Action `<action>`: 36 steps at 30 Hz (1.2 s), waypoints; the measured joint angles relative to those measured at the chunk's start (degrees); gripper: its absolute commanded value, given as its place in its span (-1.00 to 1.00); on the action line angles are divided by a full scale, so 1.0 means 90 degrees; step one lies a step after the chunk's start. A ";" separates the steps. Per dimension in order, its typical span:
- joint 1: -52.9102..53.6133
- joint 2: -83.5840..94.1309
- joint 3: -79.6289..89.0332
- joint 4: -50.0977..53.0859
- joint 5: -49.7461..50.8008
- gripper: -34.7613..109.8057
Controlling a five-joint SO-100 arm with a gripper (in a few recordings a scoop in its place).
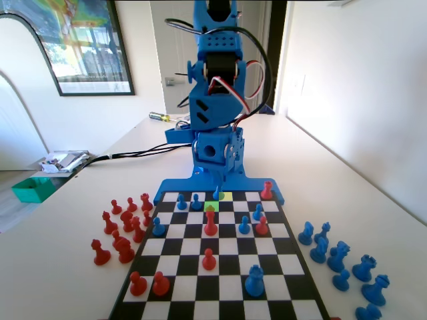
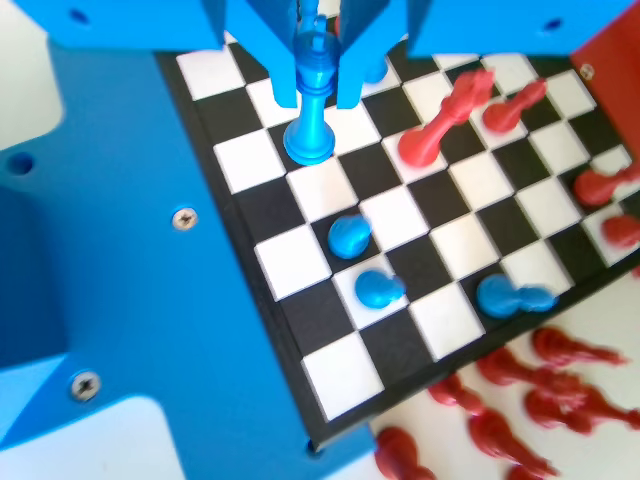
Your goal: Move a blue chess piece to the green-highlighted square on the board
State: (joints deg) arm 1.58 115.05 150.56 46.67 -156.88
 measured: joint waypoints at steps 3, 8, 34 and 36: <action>0.0078 -0.0215 -0.0049 -0.0176 0.0078 -0.51; 0.0225 -0.0361 -0.0039 -0.0430 0.0078 -0.51; 0.0518 -0.0693 0.0518 -0.1436 -0.0068 -0.34; 0.0527 -0.0693 0.0518 -0.1475 -0.0098 -0.33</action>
State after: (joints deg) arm 6.33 108.81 155.21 33.40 -157.76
